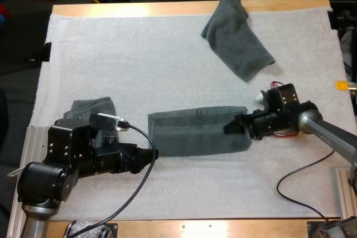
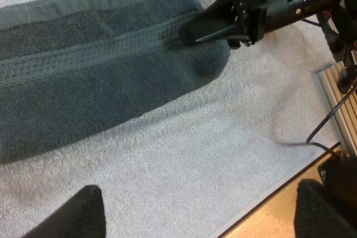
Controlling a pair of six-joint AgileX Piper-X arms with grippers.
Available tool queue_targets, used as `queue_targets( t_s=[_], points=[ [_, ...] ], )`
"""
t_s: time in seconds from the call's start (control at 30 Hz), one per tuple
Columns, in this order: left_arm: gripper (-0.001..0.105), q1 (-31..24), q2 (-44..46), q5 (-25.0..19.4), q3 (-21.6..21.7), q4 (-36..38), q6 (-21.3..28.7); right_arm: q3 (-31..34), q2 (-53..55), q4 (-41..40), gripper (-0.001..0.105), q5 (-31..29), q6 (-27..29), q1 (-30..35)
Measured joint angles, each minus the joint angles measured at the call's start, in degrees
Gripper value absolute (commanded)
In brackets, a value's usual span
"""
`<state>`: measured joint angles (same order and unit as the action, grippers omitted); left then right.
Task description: Pick towel from pile, fold and stack
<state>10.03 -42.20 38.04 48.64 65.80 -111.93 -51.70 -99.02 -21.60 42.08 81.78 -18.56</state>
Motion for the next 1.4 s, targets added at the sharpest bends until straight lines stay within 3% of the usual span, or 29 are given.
queue_targets(
  t_s=[0.13, 0.3, 0.63, 1.17, 1.4],
  points=[
    [0.068, 0.0, 0.0, 0.0, 0.0, 0.0, 0.0, 0.0, 0.0, -1.07, 0.017, -3.82, -0.14, -0.28],
    [0.068, 0.0, 0.0, 0.0, 0.0, 0.0, 0.0, 0.0, 0.43, -2.67, 0.004, -8.38, 0.47, -0.55],
    [0.068, 0.0, 0.0, 0.17, 0.0, 0.0, 0.0, 0.0, 5.39, -7.55, 0.002, -21.49, 5.78, -1.68],
    [0.068, 0.0, 0.0, 4.83, 0.0, 0.1, 0.0, 1.16, 12.94, -23.24, 0.002, -54.22, 13.94, -1.64],
    [0.068, 0.0, 0.0, 4.83, 0.0, 0.1, 0.0, 1.39, 18.15, -26.07, 0.002, -54.51, 14.07, -1.58]
  ],
)
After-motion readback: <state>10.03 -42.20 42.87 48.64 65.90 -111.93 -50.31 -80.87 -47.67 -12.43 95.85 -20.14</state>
